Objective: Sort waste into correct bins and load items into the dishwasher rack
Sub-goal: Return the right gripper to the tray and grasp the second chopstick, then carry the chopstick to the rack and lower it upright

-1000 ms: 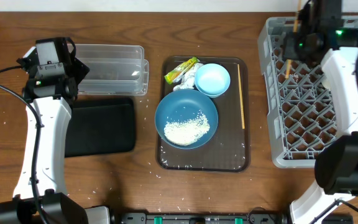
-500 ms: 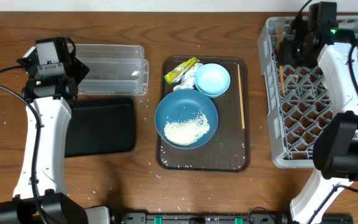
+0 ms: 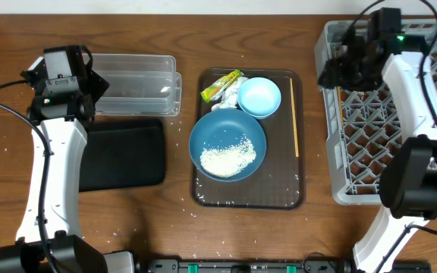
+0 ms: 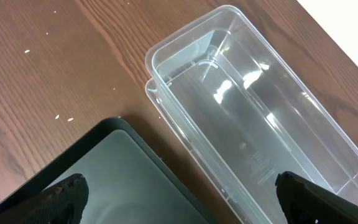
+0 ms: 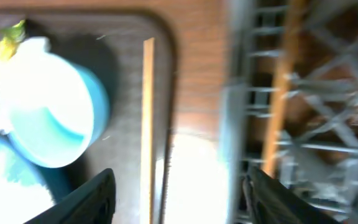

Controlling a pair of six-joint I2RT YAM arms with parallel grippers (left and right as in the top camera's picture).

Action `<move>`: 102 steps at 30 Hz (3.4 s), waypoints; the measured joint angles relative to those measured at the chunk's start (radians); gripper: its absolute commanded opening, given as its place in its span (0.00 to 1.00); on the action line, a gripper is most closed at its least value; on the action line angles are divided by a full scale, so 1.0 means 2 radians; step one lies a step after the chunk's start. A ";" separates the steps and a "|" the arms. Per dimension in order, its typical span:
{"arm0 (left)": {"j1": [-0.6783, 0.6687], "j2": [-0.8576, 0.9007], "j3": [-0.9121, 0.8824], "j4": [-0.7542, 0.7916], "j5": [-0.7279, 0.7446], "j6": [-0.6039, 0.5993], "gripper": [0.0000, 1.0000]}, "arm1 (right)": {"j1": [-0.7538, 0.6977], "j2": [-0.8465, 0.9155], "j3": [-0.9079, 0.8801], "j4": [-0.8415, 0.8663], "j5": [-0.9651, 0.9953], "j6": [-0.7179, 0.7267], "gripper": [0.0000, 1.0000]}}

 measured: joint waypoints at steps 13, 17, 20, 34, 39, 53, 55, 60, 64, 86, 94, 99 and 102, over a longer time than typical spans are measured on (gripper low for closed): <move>0.000 0.000 0.000 0.000 0.000 0.000 0.99 | 0.097 0.000 -0.045 0.029 0.075 0.032 0.48; 0.000 0.000 0.000 0.000 0.000 0.000 0.99 | 0.115 0.000 -0.094 0.088 0.101 0.049 0.47; 0.000 0.000 0.000 0.000 0.000 0.000 0.99 | 0.121 0.000 -0.131 0.130 0.111 0.057 0.43; 0.000 0.000 0.000 0.000 0.000 0.000 0.99 | 0.144 0.000 -0.203 0.209 0.153 0.082 0.45; 0.000 0.000 0.000 0.000 0.000 0.000 0.99 | 0.145 0.000 -0.217 0.230 0.158 0.083 0.43; 0.000 0.000 0.000 0.000 0.000 0.000 0.99 | 0.154 -0.002 -0.245 0.265 0.174 0.090 0.20; 0.000 0.000 0.000 0.000 0.000 0.000 0.99 | 0.158 -0.005 -0.249 0.270 0.179 0.093 0.10; 0.000 0.000 0.000 0.000 0.000 0.000 0.99 | 0.161 -0.008 -0.250 0.266 0.179 0.115 0.03; 0.000 0.000 0.000 0.000 0.000 0.000 0.99 | 0.160 -0.010 -0.248 0.259 0.177 0.120 0.01; 0.000 0.000 0.000 0.000 0.000 0.000 0.99 | -0.014 -0.137 -0.144 0.239 0.172 0.042 0.02; 0.000 0.000 0.000 0.000 0.000 0.000 0.99 | -0.018 -0.097 -0.144 0.251 0.168 0.032 0.03; 0.000 0.000 0.000 0.000 0.000 0.000 0.99 | -0.018 -0.073 -0.144 0.255 0.154 0.031 0.40; 0.000 0.000 0.000 0.000 0.000 0.000 0.99 | -0.018 -0.070 -0.144 0.254 0.149 0.027 0.50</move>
